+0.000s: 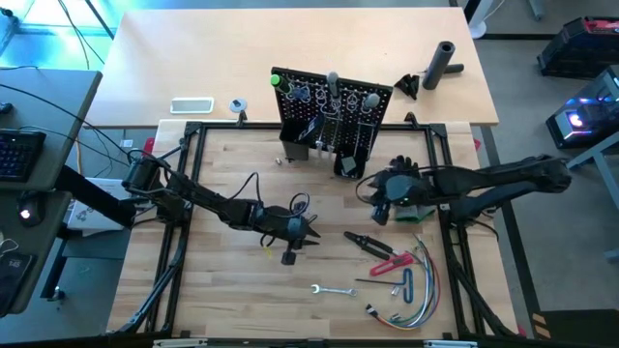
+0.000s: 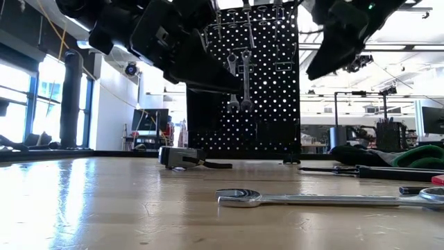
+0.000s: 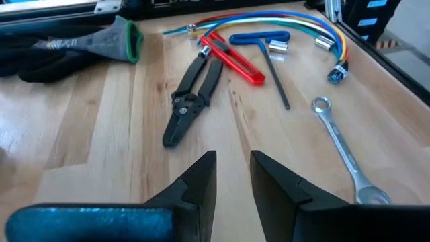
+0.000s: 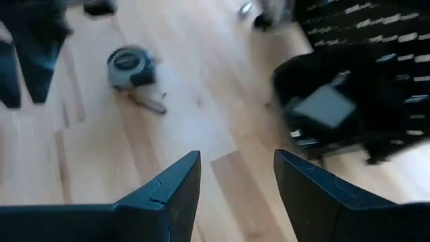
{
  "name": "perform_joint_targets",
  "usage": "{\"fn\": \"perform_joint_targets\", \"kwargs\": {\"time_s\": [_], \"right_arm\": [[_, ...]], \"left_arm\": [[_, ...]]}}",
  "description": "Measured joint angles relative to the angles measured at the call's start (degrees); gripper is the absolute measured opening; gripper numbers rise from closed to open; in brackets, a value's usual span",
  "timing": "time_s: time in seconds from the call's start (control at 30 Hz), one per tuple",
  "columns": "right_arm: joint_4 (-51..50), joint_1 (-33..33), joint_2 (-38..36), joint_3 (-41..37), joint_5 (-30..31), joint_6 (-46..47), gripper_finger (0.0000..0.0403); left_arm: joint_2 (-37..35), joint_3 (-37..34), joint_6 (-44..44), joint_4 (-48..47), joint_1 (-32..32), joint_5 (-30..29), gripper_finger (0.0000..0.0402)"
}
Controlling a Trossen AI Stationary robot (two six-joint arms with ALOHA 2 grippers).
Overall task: Hang tools onto peg board
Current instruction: Put the silver socket driver on the right black bin on the peg board
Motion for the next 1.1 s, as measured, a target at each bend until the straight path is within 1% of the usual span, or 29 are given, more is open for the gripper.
{"fn": "perform_joint_targets", "kwargs": {"time_s": [0.1, 0.17, 0.23, 0.3, 0.37, 0.47, 0.57, 0.67, 0.8, 0.97, 1.1], "right_arm": [[-5.3, 0.2, -3.7, 0.0, 5.0, 3.2, 0.0185], [-10.3, 0.2, -5.6, 0.0, 9.4, 6.9, 0.0185], [-12.4, 0.1, -6.9, -0.6, 13.5, 9.8, 0.0185], [-9.3, -0.1, -7.9, -2.6, 14.9, 10.3, 0.0185], [-4.2, -1.0, -8.1, -5.1, 14.8, 9.1, 0.0185], [1.6, -4.1, -7.8, -9.7, 14.8, 7.7, 0.0185], [10.0, -8.0, -7.8, -14.7, 14.9, 6.0, 0.0185], [21.2, -11.8, -7.8, -19.1, 13.8, 2.5, 0.0185], [35.6, -17.1, -7.8, -23.6, 9.2, -2.5, 0.0185], [42.5, -23.0, -7.4, -25.2, 2.0, -6.5, 0.0185], [45.2, -26.5, -5.7, -25.2, -1.6, -8.1, 0.0185]], "left_arm": [[0.0, 0.0, 0.9, -0.3, 0.0, -0.2, 0.0085], [0.0, 0.0, 1.0, -0.6, 0.0, -1.2, 0.0085], [0.0, 0.0, 1.5, -0.7, 0.0, -2.3, 0.0085], [0.0, 0.0, 2.6, -0.6, 0.0, -3.1, 0.0085], [0.0, 0.0, 3.4, -0.4, 0.2, -3.8, 0.0085], [0.0, 0.0, 3.4, 0.3, 0.9, -3.8, 0.0085], [0.0, 0.0, 2.6, 0.0, 1.7, -4.0, 0.0085], [0.0, 0.0, 2.3, -0.5, 2.1, -4.0, 0.0085], [0.0, 0.0, 2.0, -1.3, 2.3, -3.9, 0.0085], [0.0, 0.0, 1.9, -1.2, 2.3, -3.9, 0.0085], [0.0, 0.0, 1.9, -1.0, 2.6, -3.8, 0.0085]]}}
